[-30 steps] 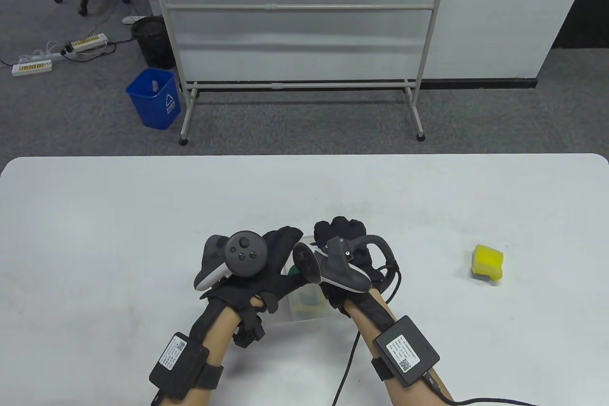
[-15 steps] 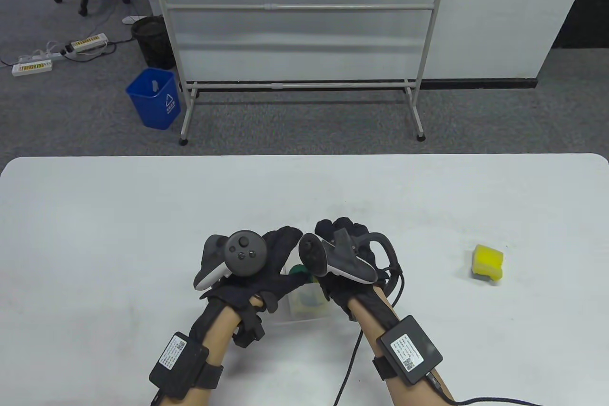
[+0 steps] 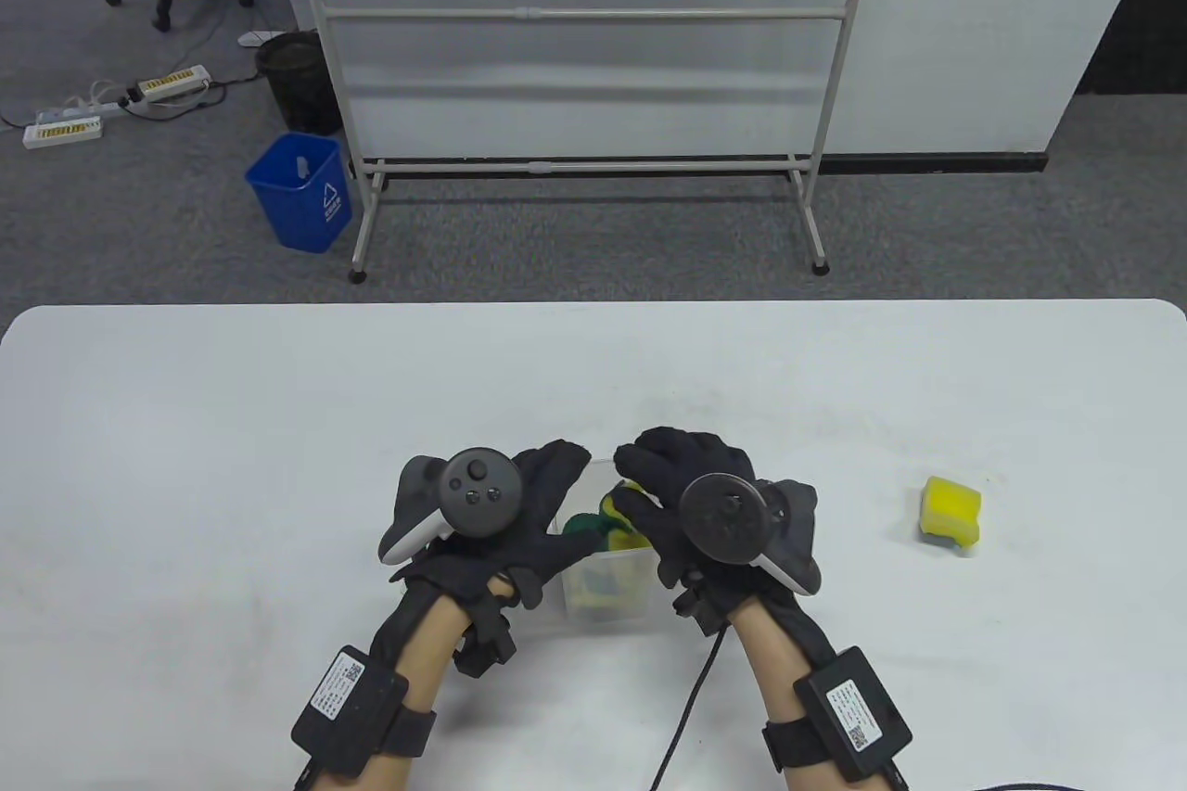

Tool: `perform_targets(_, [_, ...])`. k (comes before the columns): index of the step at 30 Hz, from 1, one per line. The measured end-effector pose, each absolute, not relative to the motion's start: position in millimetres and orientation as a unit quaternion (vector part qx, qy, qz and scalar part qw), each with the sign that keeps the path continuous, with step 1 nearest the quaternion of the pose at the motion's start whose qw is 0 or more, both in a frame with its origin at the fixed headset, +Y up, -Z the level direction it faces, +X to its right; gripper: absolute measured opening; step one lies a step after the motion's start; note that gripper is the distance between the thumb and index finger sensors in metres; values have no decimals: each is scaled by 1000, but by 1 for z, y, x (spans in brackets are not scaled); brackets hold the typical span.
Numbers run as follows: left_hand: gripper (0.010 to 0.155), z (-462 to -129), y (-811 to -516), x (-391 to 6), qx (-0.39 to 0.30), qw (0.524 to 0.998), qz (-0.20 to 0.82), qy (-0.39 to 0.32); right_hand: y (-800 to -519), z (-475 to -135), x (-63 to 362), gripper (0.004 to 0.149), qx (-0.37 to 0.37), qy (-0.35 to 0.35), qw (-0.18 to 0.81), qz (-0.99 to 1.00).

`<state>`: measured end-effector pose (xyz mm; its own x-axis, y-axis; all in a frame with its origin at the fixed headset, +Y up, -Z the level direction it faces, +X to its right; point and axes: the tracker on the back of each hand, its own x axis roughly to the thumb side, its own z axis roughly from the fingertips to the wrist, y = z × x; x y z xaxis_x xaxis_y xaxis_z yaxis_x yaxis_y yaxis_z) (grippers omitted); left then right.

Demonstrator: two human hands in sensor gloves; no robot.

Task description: Squeeze sponges into plastic airtight container

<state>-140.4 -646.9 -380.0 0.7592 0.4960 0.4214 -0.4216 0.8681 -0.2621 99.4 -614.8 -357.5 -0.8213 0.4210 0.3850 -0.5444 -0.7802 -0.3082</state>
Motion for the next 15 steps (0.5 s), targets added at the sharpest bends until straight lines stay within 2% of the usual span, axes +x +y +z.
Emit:
perform_targets(4, [83,-380,-647,-140,-69,935,243,-249,-607,-355,143,57,65,-237,290,925])
perform_targets(9, [82,-380,-644,-143,-43,936,245,-249,-616,-363,217,58,-120,-214,207,947])
perform_targets(12, [80,-380,-637,-153,-13,931,280,-233,-636,-370,256,56,-196,-158,178,952])
perform_targets(15, [78,-379,-628,-170,15,924,318,-213,-669,-381,291,59,-235,-49,191,952])
